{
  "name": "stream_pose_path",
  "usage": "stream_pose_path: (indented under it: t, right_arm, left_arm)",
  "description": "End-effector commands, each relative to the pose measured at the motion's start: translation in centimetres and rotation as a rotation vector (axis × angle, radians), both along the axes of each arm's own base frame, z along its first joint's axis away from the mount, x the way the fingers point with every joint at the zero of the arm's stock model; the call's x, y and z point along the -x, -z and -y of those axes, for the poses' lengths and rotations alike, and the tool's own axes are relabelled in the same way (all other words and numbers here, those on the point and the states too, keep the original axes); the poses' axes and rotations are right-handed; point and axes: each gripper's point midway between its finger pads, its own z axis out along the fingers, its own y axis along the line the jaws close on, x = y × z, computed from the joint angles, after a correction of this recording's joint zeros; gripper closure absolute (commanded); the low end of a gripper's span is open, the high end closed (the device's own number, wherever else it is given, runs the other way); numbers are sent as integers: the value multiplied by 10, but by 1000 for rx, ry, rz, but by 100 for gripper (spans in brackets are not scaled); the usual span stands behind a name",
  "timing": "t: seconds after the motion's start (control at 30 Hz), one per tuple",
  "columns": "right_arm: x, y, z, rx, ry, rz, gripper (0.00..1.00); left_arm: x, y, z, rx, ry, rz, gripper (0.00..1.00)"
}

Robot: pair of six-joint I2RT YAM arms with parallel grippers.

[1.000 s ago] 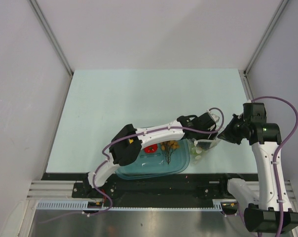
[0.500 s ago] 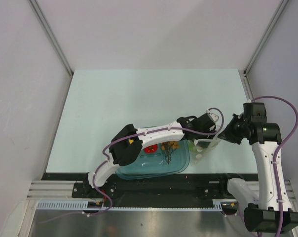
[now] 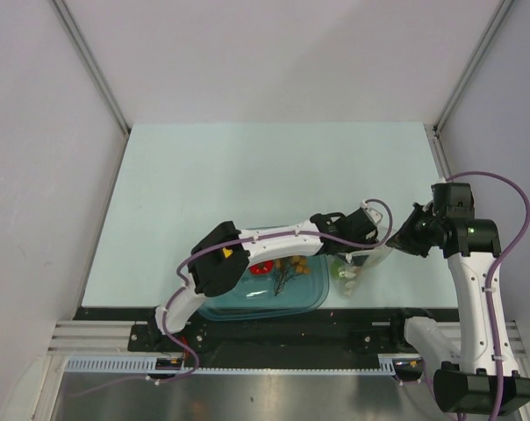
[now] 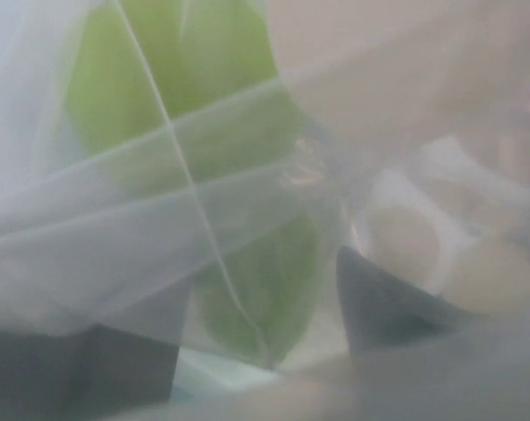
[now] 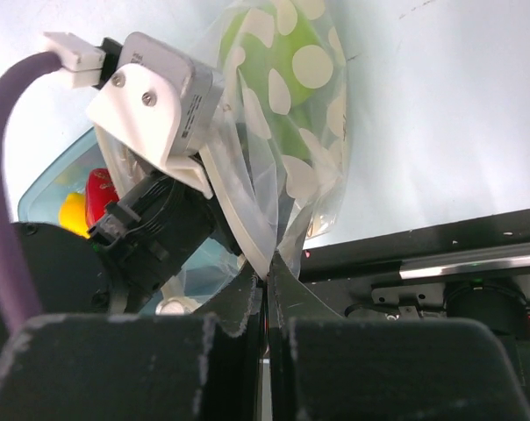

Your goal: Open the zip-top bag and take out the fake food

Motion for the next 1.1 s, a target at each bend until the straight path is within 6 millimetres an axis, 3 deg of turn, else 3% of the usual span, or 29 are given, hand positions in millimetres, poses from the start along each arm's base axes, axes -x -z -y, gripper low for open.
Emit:
stream_pose_path:
  t: [0.0, 0.1, 0.13, 0.27, 0.3, 0.37, 0.4, 0.53, 0.57, 0.6, 0.87, 1.0, 1.07]
  right_arm:
    - [-2, -12, 6, 27, 12, 52, 100]
    - [-2, -12, 7, 29, 15, 53, 100]
    - [-1, -11, 7, 31, 12, 52, 100]
    - [0, -7, 9, 41, 12, 42, 100]
    - [0, -7, 10, 48, 13, 44, 100]
    - [0, -5, 11, 56, 15, 41, 100]
    - [0, -4, 11, 58, 14, 39, 100]
    - [-3, -6, 15, 85, 13, 46, 100]
    - [-4, -7, 18, 98, 19, 46, 100]
    - [-4, -7, 19, 105, 23, 46, 100]
    - [3, -12, 35, 190, 59, 28, 100]
    - [6, -11, 36, 193, 68, 20, 100]
    - [7, -13, 38, 197, 74, 19, 100]
  left_arm:
    - [-1, 32, -16, -84, -19, -37, 32]
    - [1, 47, -19, -109, -17, -51, 38]
    - [1, 47, -19, -109, -15, -48, 45]
    - [-2, 24, -12, -74, 8, -24, 61]
    - [-4, 4, -3, -32, 16, -14, 63]
    - [1, -16, 3, 8, 42, -39, 70]
    - [2, -37, 8, 50, 53, -36, 72]
    - [22, -85, 10, 169, 120, -89, 79]
    - [26, -88, 8, 182, 132, -106, 80]
    - [28, -107, 8, 222, 138, -96, 82]
    - [38, -162, 8, 374, 161, -99, 99]
    - [37, -192, 15, 469, 198, -66, 100]
    - [37, -197, 17, 486, 214, -48, 100]
